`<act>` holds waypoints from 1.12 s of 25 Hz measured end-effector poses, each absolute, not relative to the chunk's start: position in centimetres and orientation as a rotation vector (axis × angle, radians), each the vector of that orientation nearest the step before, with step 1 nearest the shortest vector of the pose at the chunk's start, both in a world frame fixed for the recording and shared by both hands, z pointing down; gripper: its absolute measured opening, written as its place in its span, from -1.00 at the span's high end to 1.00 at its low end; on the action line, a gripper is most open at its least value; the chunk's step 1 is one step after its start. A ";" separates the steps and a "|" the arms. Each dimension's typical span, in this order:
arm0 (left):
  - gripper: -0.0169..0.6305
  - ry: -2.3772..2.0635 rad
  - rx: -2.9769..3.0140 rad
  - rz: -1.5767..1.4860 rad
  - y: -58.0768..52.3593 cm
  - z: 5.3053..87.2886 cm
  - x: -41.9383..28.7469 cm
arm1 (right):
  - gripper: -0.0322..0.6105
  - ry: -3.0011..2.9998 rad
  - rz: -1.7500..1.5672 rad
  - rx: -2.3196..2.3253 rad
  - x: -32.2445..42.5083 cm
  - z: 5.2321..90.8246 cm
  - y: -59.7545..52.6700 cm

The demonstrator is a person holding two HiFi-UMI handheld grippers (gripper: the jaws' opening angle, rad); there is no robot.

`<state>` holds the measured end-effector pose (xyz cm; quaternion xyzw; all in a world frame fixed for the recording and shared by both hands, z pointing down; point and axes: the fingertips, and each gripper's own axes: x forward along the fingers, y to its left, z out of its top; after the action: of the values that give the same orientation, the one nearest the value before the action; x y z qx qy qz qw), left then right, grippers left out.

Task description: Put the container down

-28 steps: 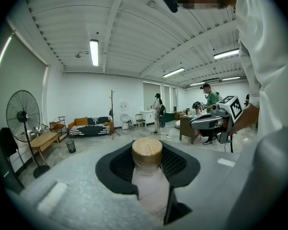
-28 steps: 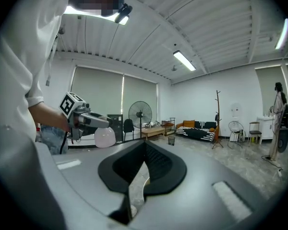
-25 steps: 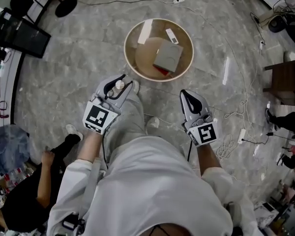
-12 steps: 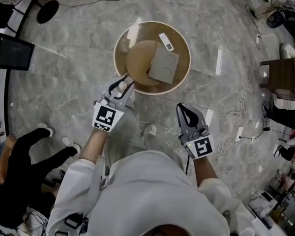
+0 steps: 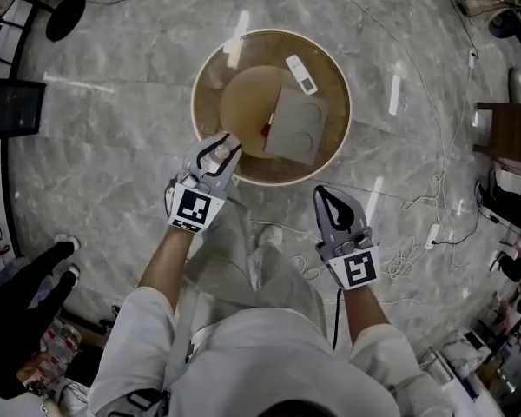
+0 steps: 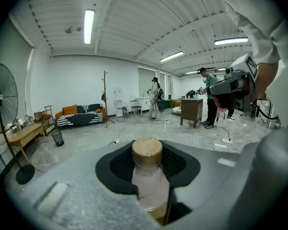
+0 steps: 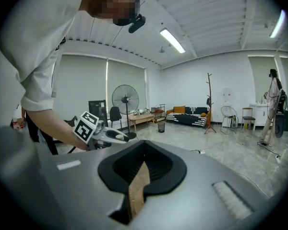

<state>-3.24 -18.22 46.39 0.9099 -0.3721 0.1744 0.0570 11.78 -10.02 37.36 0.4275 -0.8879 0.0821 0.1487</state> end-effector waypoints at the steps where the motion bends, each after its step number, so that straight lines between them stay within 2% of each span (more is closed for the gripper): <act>1: 0.57 -1.122 2.762 0.531 -18.9 47.4 -3.1 | 0.89 -2.567 0.223 1.233 11.6 38.1 -10.9; 14: 0.57 -1.045 2.796 0.543 -24.1 59.9 -2.2 | 0.89 -2.596 0.300 1.221 8.3 51.3 -16.6; 28: 0.57 -0.981 2.795 0.543 -26.0 71.3 -1.8 | 0.89 -2.566 0.326 1.225 7.4 61.6 -19.1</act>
<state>-1.75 -25.99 71.35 0.9261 -0.3251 0.1800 0.0651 7.40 -19.13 61.58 0.4240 -0.8877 0.1129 0.1394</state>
